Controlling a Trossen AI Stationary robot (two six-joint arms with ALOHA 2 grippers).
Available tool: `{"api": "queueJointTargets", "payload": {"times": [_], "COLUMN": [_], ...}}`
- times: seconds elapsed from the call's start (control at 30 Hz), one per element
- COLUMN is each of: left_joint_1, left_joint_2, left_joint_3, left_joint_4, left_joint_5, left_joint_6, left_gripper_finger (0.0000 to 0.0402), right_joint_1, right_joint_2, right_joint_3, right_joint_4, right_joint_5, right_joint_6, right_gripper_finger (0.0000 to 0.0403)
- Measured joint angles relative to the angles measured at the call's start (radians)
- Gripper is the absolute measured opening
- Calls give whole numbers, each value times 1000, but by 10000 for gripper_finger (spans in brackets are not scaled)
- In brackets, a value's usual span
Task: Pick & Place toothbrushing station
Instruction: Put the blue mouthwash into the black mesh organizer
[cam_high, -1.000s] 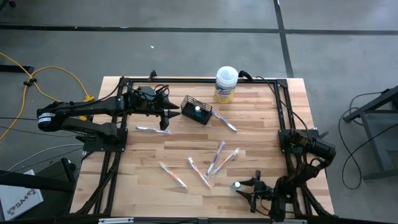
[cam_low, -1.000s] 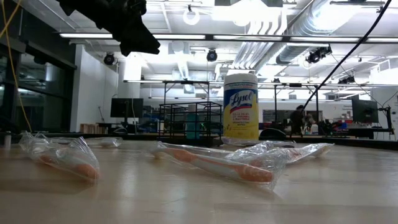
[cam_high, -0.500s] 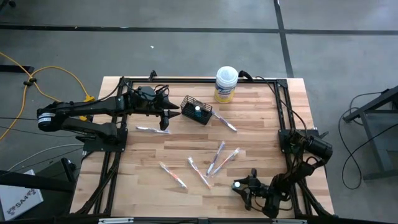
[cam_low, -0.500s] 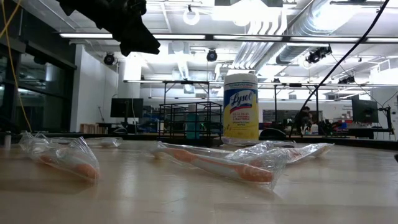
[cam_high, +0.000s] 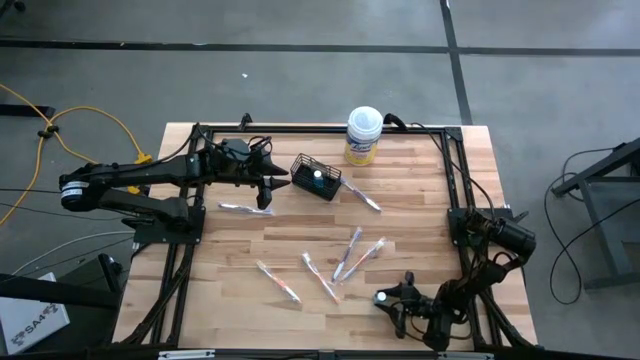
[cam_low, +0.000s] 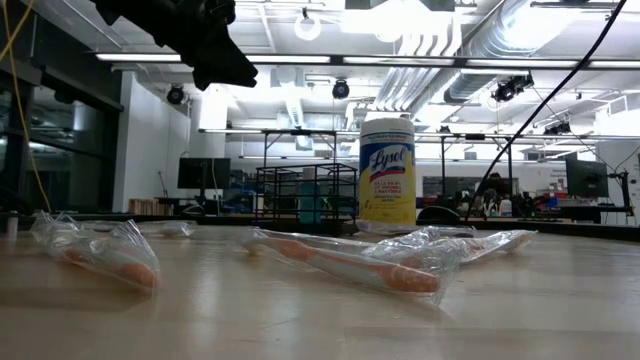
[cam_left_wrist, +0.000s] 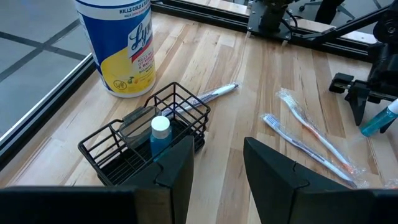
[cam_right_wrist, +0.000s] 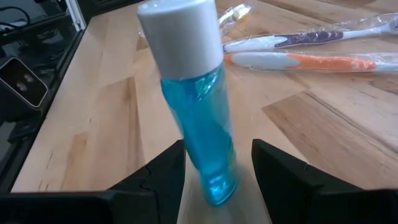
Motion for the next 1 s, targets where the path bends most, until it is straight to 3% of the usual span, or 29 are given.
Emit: {"api": "queueJointTargets", "payload": {"times": [0.67,1.0], "left_joint_1": [0,0], "left_joint_2": [0,0], "left_joint_3": [0,0], "left_joint_4": [0,0], "left_joint_5": [0,0], "left_joint_6": [0,0], "left_gripper_finger": [136,136], "right_joint_1": [0,1], "right_joint_2": [0,1], "right_joint_3": [0,0], "right_joint_4": [-5,-5], "right_joint_5": [-1,1], "right_joint_6": [0,1], "right_gripper_finger": [174,93]}}
